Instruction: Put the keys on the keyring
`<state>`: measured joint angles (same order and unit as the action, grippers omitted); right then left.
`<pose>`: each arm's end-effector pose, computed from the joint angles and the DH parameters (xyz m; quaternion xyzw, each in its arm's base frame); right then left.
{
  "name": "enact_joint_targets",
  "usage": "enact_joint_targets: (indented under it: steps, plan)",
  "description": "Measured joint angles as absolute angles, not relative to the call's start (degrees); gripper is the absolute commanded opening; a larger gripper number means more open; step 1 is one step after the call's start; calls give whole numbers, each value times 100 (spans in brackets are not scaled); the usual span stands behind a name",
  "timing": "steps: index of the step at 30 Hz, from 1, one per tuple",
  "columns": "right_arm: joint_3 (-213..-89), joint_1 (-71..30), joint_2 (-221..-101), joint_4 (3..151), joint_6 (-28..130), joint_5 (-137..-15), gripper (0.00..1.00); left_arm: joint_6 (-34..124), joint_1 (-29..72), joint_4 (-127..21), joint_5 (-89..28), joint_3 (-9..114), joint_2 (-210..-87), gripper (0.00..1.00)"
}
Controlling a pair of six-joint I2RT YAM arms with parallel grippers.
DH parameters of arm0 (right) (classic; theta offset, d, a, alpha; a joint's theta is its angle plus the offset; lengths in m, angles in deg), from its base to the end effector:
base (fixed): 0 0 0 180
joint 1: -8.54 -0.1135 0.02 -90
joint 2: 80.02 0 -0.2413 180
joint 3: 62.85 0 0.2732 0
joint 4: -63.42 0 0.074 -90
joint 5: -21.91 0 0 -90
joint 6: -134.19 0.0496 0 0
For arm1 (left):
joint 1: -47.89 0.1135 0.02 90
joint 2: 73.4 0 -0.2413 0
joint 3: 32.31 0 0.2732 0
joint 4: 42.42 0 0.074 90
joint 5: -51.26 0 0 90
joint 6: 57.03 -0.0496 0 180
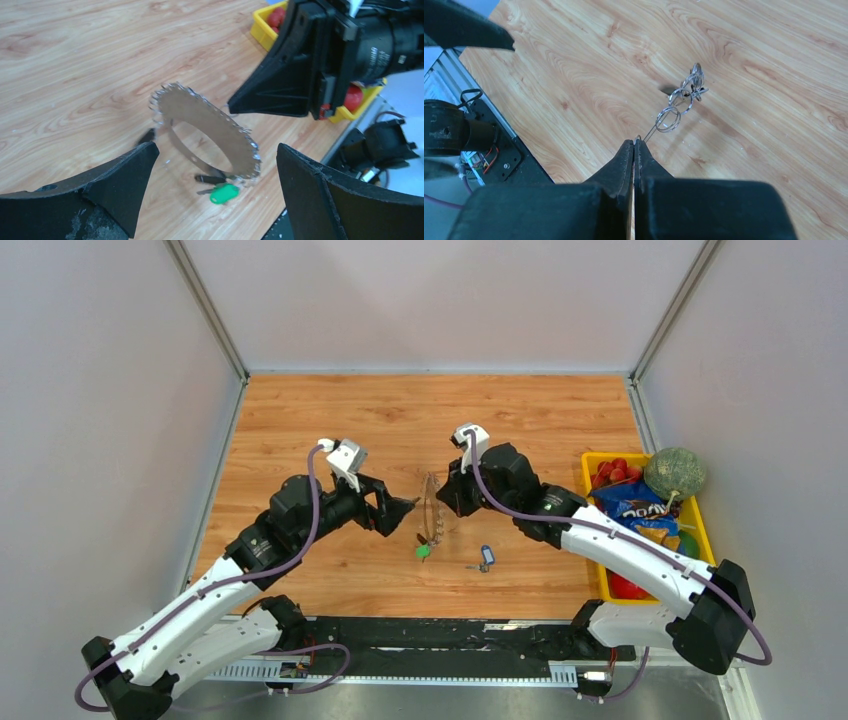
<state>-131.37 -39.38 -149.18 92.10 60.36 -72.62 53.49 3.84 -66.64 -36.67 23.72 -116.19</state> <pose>0.2082 0.2364 0.2755 -0.2551 0.8240 0.2967 0.4097 0.1642 -0.1613 0.3165 0.1685 0.7528 -0.3515 0.5303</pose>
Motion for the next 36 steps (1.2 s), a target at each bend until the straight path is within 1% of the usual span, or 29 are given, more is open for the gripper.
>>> enact_joint_targets:
  steps: [8, 14, 22, 31, 36]
  plan:
    - [-13493, -3938, -14947, 9345, 6311, -6751, 0, 5371, 384, -6767, -2732, 2657, -11658, 100]
    - [-13974, -3932, -15139, 9348, 6545, -6449, 0, 5392, 384, -6812, -2553, 2678, -11693, 100]
    - [-14256, -3940, -15273, 9391, 6700, -6434, 0, 5390, 384, -6622, -3069, 2265, -11531, 100]
    - [-14354, -3967, -15294, 9448, 6705, -6644, 0, 5309, 384, -6489, -3925, 2114, -11394, 100]
    - [-14361, -3971, -15266, 9579, 6700, -6827, 0, 5128, 384, -6378, -4109, 2082, -11131, 100]
